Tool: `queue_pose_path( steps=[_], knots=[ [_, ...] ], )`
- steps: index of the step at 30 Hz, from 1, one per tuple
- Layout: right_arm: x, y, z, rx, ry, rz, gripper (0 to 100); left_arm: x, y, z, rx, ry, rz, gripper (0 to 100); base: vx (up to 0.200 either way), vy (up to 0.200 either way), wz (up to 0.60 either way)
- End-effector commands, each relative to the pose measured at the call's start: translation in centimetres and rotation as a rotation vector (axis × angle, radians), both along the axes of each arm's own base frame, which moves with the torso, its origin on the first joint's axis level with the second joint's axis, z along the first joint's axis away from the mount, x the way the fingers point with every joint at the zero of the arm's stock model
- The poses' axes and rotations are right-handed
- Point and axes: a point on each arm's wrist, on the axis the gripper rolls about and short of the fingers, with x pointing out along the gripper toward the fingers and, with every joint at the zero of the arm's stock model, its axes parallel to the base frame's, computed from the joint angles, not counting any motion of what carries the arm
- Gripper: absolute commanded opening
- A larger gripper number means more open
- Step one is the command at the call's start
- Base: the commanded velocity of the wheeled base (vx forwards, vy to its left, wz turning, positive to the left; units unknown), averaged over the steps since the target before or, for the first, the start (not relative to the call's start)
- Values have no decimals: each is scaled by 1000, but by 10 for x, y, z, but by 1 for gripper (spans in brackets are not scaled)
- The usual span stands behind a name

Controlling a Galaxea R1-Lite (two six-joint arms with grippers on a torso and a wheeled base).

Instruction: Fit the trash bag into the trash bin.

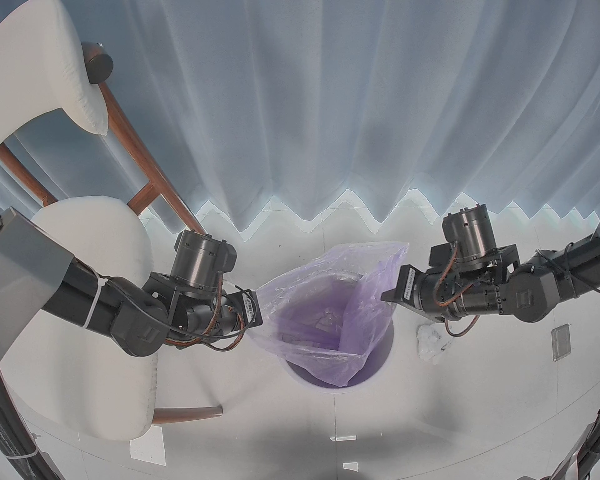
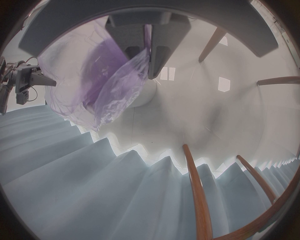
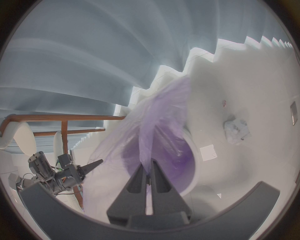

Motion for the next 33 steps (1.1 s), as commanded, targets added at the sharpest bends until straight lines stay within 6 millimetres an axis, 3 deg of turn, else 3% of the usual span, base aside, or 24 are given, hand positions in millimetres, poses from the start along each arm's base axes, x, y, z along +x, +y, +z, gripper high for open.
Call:
queue_pose_path(
  steps=[1, 7, 9, 10, 18, 25, 33],
  knots=[
    [-18, -25, -5, -21, 32, -26, 0, -13, 8, -1, 16, 16, 1, 0, 0, 0, 0],
    [-26, -43, -32, -73, 71, -39, 0, -30, 15, -25, 64, 97, -8, 0, 0, 0, 0],
    [-26, -43, -32, -74, 69, -38, 0, -31, 15, -26, 65, 98, -8, 0, 0, 0, 0],
    [-25, -48, -43, -86, 66, -44, 0, -35, 14, -33, 61, 88, -17, 0, 0, 0, 0],
    [-9, -71, -60, -149, -2, -66, 0, -45, -1, -37, 31, 17, -67, 0, 0, 0, 0],
    [18, -86, -67, -162, -50, -109, 0, -31, -5, -32, 8, -13, -53, 0, 0, 0, 0],
    [39, -87, -79, -170, -45, -125, 0, -21, -5, -30, 1, -28, -37, 0, 0, 0, 0]
  ],
)
